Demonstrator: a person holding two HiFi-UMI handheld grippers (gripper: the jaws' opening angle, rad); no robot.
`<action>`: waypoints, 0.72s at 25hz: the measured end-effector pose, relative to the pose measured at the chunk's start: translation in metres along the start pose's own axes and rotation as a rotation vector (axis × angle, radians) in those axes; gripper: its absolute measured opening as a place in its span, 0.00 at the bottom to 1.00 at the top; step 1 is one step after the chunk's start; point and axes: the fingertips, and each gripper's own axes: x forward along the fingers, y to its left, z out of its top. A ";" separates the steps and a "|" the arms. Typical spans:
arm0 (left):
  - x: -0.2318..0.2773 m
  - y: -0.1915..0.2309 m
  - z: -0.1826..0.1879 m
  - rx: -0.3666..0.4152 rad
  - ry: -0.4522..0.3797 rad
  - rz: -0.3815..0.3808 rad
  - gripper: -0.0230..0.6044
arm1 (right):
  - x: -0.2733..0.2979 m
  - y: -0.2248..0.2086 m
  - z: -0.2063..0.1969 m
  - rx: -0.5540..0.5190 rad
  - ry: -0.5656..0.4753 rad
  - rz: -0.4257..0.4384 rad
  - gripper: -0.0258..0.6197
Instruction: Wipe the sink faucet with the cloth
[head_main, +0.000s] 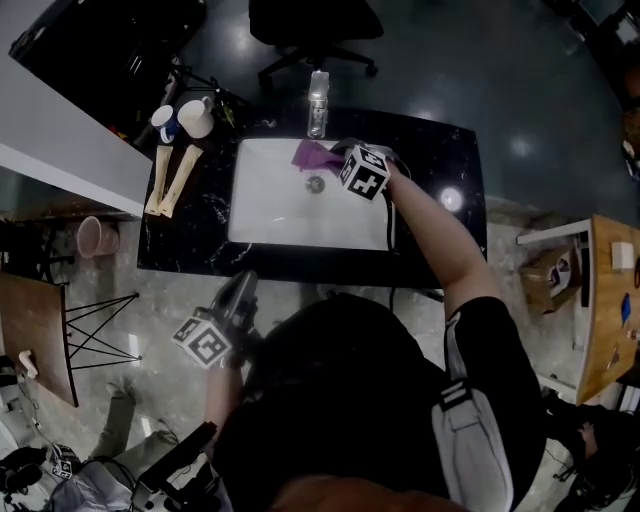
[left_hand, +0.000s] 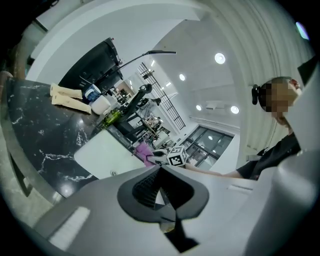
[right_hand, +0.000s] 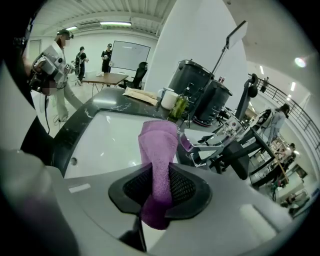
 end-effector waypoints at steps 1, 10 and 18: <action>-0.001 0.001 0.000 0.000 -0.007 0.003 0.04 | 0.002 -0.009 -0.001 0.021 0.001 -0.017 0.18; -0.013 0.014 -0.003 -0.039 -0.056 0.111 0.04 | 0.029 -0.068 -0.008 -0.039 0.071 -0.104 0.18; -0.009 0.030 -0.016 -0.093 -0.058 0.203 0.04 | 0.062 -0.125 -0.005 0.100 0.031 -0.142 0.18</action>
